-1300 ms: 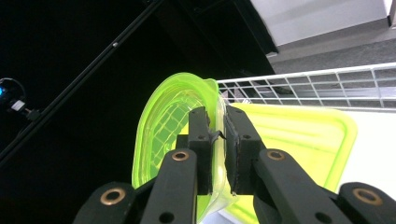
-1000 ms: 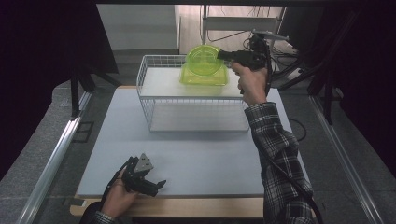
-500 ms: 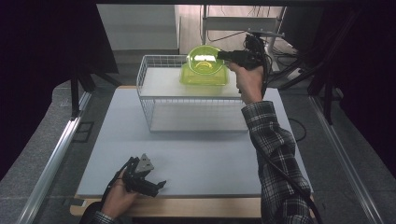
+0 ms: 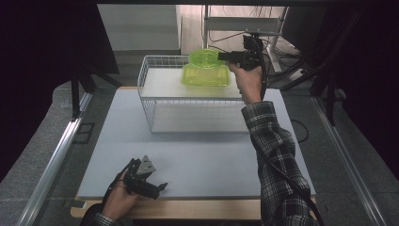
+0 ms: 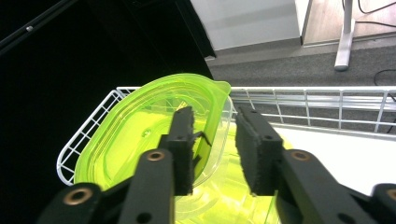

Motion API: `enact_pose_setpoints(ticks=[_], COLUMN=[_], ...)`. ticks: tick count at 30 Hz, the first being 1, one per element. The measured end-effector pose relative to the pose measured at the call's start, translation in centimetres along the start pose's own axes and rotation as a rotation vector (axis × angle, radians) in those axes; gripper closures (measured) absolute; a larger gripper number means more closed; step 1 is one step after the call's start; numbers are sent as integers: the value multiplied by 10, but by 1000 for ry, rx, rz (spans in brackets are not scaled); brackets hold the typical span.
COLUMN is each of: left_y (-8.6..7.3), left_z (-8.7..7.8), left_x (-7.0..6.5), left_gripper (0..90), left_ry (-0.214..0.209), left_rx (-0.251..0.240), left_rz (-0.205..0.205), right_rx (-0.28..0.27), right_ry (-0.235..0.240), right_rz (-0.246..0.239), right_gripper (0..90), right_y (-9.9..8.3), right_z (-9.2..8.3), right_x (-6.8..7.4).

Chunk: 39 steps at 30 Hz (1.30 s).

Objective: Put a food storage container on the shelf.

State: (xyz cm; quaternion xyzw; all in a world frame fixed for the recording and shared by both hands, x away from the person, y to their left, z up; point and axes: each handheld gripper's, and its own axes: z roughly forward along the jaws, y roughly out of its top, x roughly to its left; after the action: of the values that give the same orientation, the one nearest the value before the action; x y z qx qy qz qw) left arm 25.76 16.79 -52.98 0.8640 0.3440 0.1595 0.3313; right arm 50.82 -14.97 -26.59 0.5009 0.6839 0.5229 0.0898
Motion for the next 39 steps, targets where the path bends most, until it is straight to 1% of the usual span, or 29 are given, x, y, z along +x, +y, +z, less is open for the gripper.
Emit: enact_pose_setpoints(ticks=[3, 7, 9, 14, 21, 28, 31, 36, 39], left_y=[0, 0, 0, 0, 0, 0, 0, 0, 0], left_z=[-1, -1, 0, 0, 0, -1, -1, -1, -1], left_x=[0, 1, 1, 0, 0, 1, 0, 1, 0], left_gripper=[8, 8, 8, 8, 8, 7, 7, 7, 7], left_ry=[1, 0, 0, -3, 0, -2, -3, 1, 1], left_rx=[-6, -8, -6, -4, -5, -11, -11, -7, -6], left_rz=[-5, -7, -7, -6, -8, -12, -13, -6, -6], right_rx=[-6, 1, -3, 12, 26, 45, 50, 63, 62], right_ry=[11, 44, 55, 84, 101, 104, 110, 105, 108], right_rz=[-12, -20, -26, -52, -99, -155, -177, -234, -249], right_gripper=[551, 452, 409, 318, 239, 177, 148, 102, 85], right_y=[1, 0, -1, -5, -11, -21, -27, -38, -44], right_z=[-3, -7, -9, -16, -25, -33, -36, -39, -41], right_x=[-1, -3, -5, -7, -6, -5, -4, -1, -1])
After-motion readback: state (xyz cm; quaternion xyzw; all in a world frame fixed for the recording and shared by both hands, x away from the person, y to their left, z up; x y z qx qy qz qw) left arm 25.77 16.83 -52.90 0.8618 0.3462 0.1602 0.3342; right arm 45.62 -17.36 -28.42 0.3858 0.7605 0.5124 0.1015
